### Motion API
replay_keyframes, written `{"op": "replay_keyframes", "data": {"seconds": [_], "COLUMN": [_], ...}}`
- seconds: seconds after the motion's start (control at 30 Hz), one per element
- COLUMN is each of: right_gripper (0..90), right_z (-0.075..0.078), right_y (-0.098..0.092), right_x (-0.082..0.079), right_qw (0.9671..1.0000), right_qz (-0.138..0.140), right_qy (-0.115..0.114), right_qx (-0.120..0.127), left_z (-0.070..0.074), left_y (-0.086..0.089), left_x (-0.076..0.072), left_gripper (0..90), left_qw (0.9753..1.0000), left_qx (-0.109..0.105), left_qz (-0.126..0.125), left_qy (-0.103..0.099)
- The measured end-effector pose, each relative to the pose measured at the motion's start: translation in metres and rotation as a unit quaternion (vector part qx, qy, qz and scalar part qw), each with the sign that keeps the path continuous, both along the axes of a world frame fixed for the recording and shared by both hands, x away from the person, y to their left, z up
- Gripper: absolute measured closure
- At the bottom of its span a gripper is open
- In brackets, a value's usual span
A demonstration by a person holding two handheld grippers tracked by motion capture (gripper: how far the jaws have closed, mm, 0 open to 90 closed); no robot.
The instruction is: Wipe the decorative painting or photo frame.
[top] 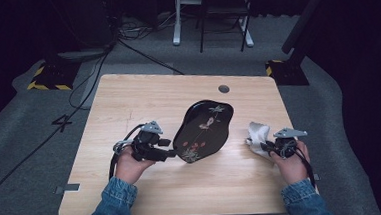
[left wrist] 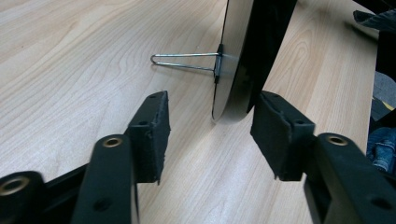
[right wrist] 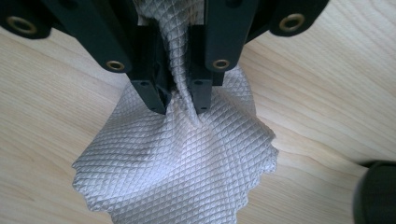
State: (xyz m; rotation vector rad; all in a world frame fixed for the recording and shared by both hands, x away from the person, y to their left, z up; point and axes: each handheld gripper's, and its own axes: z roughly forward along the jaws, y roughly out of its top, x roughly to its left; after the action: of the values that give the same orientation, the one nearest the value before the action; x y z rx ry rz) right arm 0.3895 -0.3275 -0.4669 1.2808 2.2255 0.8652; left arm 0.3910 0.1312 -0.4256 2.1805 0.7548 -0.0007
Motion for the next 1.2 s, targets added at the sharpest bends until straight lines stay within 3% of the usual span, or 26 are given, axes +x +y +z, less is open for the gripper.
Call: {"op": "replay_keyframes", "data": {"seconds": [0.17,0.37,0.47,0.63,0.83,0.93,1.07,1.2], "right_gripper": [72.5,58.8,55.5,52.3,50.6,50.1,50.1,49.8], "right_z": [-0.003,0.007,0.014,0.028,0.042,0.048,0.05,0.052], "right_y": [-0.004,-0.003,0.001,0.025,0.063,0.074,0.086,0.093], "right_x": [0.002,-0.001,-0.003,-0.008,-0.009,-0.005,0.0,0.009], "right_qw": [0.9999,0.9998,0.9994,0.9966,0.9878,0.9835,0.9801,0.9788], "right_qz": [-0.009,-0.012,-0.005,0.045,0.122,0.143,0.164,0.17], "right_qy": [0.006,-0.014,-0.023,-0.044,-0.065,-0.07,-0.069,-0.065], "right_qx": [0.0,0.009,0.027,0.052,0.072,0.087,0.089,0.094], "left_z": [-0.002,0.0,0.002,0.005,0.009,0.01,0.01,0.01], "left_y": [0.001,0.001,0.002,0.0,-0.004,-0.006,-0.01,-0.011], "left_x": [-0.001,-0.004,-0.005,-0.009,-0.014,-0.014,-0.014,-0.014], "left_gripper": [54.0,57.9,58.7,58.1,56.5,50.7,49.4,49.8], "left_qw": [1.0,1.0,1.0,0.9999,0.9998,0.9997,0.9995,0.9996], "left_qx": [0.0,0.0,0.0,-0.003,-0.005,0.004,0.014,0.01], "left_qz": [0.006,0.005,0.005,0.007,0.008,0.016,0.021,0.025], "left_qy": [0.004,-0.001,-0.004,-0.008,-0.015,-0.017,-0.018,-0.014]}}
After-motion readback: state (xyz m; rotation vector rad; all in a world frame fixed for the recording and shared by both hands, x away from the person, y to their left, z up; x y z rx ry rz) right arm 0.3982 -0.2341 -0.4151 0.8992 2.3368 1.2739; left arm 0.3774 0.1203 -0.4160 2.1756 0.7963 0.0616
